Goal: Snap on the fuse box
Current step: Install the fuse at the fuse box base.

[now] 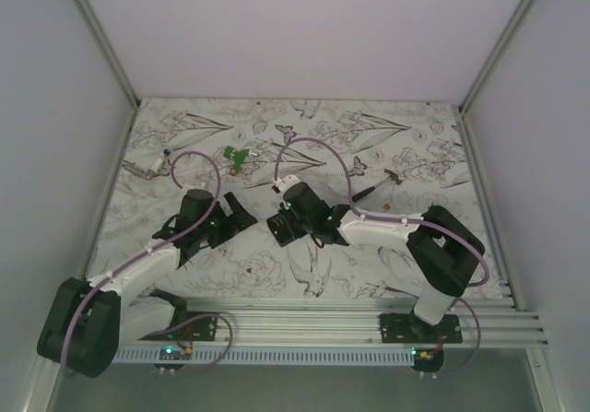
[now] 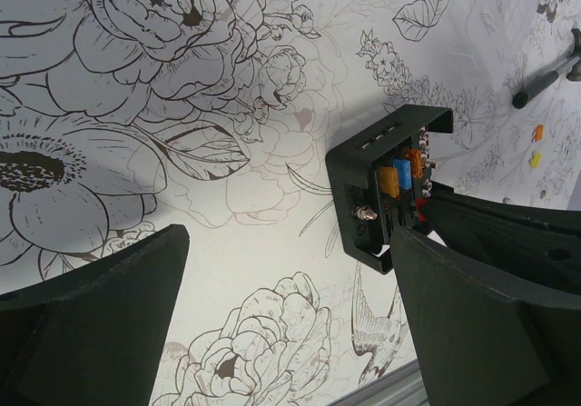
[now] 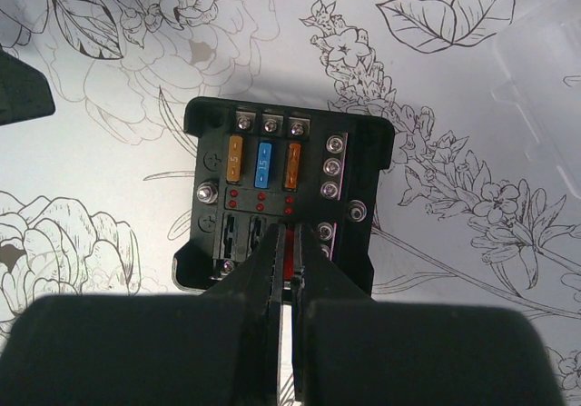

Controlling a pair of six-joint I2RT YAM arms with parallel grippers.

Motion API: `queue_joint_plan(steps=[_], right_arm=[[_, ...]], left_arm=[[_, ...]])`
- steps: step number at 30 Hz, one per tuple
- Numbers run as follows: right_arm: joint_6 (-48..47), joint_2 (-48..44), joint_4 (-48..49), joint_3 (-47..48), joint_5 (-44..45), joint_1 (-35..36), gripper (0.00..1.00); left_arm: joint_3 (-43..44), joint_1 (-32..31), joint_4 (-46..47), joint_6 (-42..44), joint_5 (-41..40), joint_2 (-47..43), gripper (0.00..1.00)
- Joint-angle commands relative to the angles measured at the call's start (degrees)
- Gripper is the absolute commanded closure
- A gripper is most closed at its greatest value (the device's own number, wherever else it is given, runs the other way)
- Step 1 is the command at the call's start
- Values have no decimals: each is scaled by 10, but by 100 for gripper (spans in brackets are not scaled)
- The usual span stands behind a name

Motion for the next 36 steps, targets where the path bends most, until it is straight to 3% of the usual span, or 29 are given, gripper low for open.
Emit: queue_joint_plan(steps=[1,18,36], right_arm=[[-10,1,17,6,19,8,100],[-8,22,11,-1,36,19,100],[-37,20,-8,-78,75,30,100]], left_arm=[[-4,5,-11,0,1,-4,0],[-6,5,-11,-1,2,-7,0],[-12,5,-14,0,0,-30,0]])
